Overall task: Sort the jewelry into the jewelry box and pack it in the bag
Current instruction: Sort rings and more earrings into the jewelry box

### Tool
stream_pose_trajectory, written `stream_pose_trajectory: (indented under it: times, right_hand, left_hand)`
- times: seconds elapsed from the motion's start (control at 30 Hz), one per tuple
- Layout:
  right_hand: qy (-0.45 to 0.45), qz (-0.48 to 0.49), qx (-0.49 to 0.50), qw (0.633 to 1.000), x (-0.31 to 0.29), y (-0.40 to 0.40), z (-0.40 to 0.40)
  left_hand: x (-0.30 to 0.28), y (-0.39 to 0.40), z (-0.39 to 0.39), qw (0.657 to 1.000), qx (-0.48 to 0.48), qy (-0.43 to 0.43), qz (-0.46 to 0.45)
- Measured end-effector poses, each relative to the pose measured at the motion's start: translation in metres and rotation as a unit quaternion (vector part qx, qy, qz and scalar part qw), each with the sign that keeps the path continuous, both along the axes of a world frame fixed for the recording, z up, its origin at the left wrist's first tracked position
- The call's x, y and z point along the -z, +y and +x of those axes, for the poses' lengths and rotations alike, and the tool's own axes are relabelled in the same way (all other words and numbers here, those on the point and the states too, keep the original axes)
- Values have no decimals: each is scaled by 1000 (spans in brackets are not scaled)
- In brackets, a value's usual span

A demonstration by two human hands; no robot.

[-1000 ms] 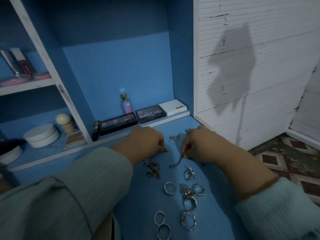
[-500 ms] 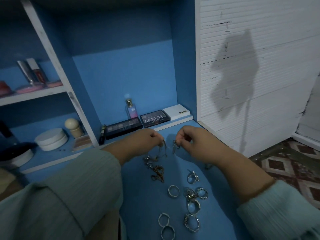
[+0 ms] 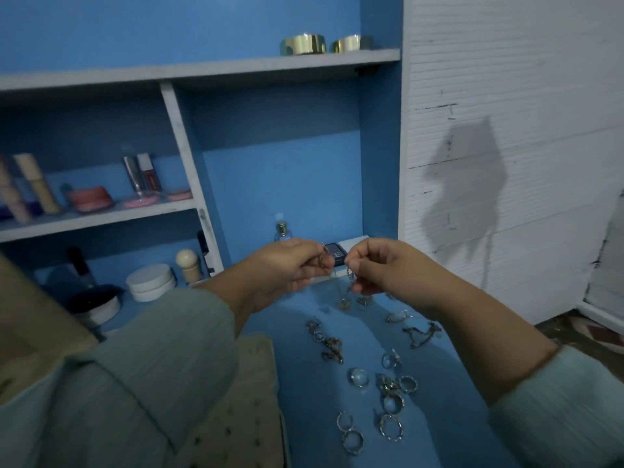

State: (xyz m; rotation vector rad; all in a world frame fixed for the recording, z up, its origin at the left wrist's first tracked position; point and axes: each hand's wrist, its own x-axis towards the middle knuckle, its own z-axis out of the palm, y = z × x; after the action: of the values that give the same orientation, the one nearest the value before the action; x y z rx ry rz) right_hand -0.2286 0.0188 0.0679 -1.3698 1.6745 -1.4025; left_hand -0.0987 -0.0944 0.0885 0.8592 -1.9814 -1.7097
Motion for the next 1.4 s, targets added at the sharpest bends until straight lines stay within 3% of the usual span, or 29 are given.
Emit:
stream_pose_trajectory:
  times: [0.13,0.37,0.7,1.03,1.2,1.4]
  right_hand:
    - [-19,2,-6,1000,-18,9,18]
    - [63,-10,-29,998,-52,31,63]
    - [157,3,-61,986,-81,58,132]
    - [102,21,-126,987,-53,85,174]
    - [101,23,-101,989,-22,98,194]
    - [14,29,-53,998,5,100,211]
  left_hand:
    - [-18,12,23,998,13,53,37]
    - [-30,44,70,988,8,129,80]
    - [-22,99,134,986,-17,153,62]
    - [5,145,180,969,-81,208,104]
    - [25,159,198,970,-111,210,59]
    - [42,160,210,973,-155,169,-20]
